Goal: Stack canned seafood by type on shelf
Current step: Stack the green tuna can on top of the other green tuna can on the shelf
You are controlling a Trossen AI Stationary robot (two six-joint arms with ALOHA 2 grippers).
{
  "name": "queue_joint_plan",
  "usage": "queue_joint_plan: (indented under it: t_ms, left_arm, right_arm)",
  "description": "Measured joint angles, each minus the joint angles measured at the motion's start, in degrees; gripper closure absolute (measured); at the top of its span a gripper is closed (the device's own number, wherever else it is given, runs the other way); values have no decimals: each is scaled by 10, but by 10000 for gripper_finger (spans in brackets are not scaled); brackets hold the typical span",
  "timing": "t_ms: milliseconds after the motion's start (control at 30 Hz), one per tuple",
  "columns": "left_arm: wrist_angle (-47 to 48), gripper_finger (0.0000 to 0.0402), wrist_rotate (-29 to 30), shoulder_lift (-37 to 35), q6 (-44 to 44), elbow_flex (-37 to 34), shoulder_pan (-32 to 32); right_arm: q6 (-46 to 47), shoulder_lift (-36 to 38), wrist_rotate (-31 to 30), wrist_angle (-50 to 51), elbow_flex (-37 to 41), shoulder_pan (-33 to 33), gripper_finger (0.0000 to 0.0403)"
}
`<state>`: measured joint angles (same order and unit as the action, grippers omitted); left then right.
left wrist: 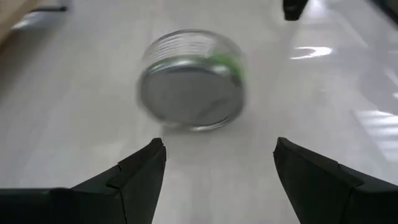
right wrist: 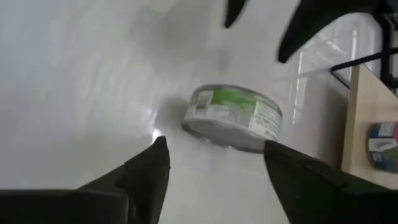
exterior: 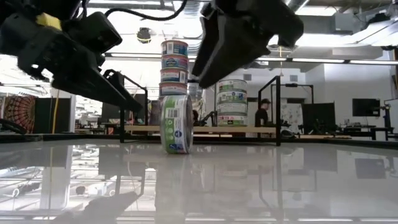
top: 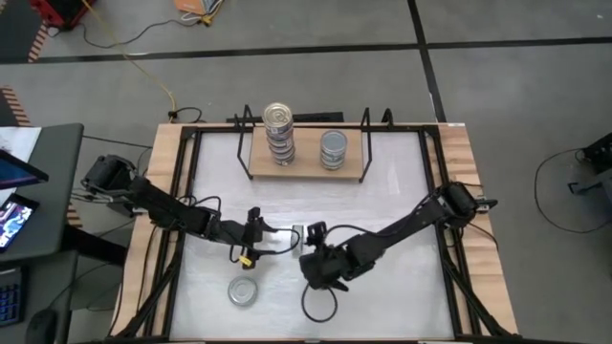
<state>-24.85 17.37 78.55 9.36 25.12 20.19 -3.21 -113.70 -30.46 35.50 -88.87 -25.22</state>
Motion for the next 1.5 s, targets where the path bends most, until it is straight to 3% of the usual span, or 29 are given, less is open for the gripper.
queue_joint_plan:
  t_ms: [133, 333, 567, 833, 1067, 1200, 1333, 1500]
  left_arm:
    - [65, 113, 67, -35, 49, 0, 13]
    - [138, 113, 196, -120, 90, 0, 82]
    - [191, 113, 212, -193, 141, 0, 126]
    - [233, 113, 305, -245, 165, 0, 186]
    - [244, 113, 307, -268, 179, 0, 197]
    - [244, 113, 307, -267, 180, 0, 197]
    - [247, 113, 283, -263, 192, 0, 198]
    - [260, 113, 259, -259, 203, 0, 198]
  right_arm:
    - [-72, 0, 11, 18, -15, 16, 107]
    - [-162, 0, 45, 46, -40, 33, 109]
    - [-215, 1, 93, 50, -73, 68, 109]
    - [-280, 0, 105, 63, -80, 78, 109]
    - [-320, -2, 121, 16, -80, 81, 109]
    - [-361, -41, 134, -2, -113, 82, 109]
    - [-412, -103, 126, 86, -198, 84, 110]
    - [-390, -152, 136, 230, -325, 86, 113]
